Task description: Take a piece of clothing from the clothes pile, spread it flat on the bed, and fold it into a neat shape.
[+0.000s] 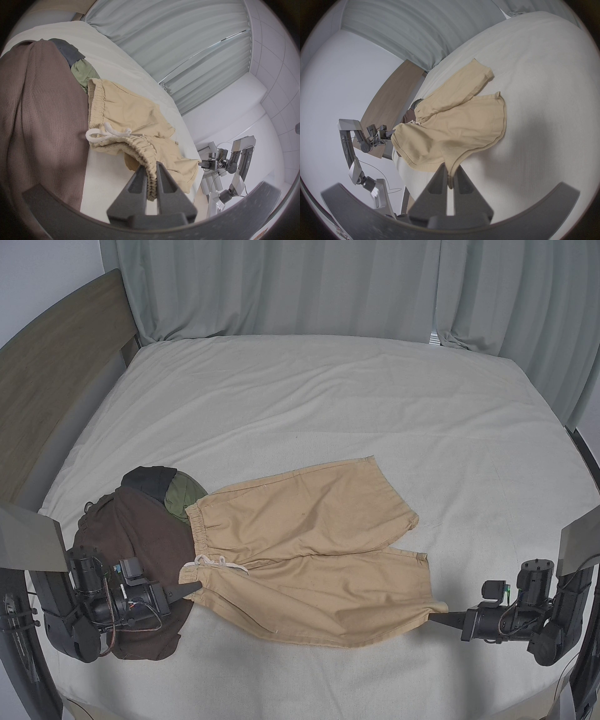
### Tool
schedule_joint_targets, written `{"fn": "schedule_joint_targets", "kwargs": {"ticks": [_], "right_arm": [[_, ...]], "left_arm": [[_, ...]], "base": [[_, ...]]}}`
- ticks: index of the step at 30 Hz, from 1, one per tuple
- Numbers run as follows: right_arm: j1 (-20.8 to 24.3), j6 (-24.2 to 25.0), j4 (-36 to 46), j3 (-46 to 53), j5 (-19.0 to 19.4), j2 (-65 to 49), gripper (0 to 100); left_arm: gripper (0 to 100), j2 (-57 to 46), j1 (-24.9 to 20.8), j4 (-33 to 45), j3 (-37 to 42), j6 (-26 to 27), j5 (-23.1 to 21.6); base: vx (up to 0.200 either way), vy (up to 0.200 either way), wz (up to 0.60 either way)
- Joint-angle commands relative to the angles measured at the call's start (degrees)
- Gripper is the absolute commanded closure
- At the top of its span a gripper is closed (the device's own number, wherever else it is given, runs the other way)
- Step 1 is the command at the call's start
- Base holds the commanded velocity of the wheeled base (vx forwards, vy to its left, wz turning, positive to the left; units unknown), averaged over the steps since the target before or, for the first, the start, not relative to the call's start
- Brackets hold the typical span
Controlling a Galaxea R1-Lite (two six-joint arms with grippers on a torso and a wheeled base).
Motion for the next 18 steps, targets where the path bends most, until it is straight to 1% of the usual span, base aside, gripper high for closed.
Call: {"fn": "schedule_joint_targets", "kwargs": {"ticks": [1,11,15,18], "right_arm": [[0.5,1.2,0.0,-0.2,0.0,-3.6,100],[1.5,2.3,0.0,1.0,-0.1,-8.7,100],[2.6,3.9,0.0,0.9,-0.2,-12.1,100],[2.6,5.5,0.1,-0.3,-0.4,-14.7,100]], "left_arm": [[100,-1.0,0.2,-0.1,-0.3,-0.1,0.0],[100,-2.5,0.6,-0.1,-1.4,-0.5,0.2],[100,-3.5,0.7,-0.1,-2.1,-2.3,0.3],[100,-4.0,0.6,-0.1,-2.1,-3.4,1.6]], "base": [[0.0,0.0,0.0],[0.0,0.0,0.0],[0.0,0.0,0.0],[0.0,0.0,0.0]]}}
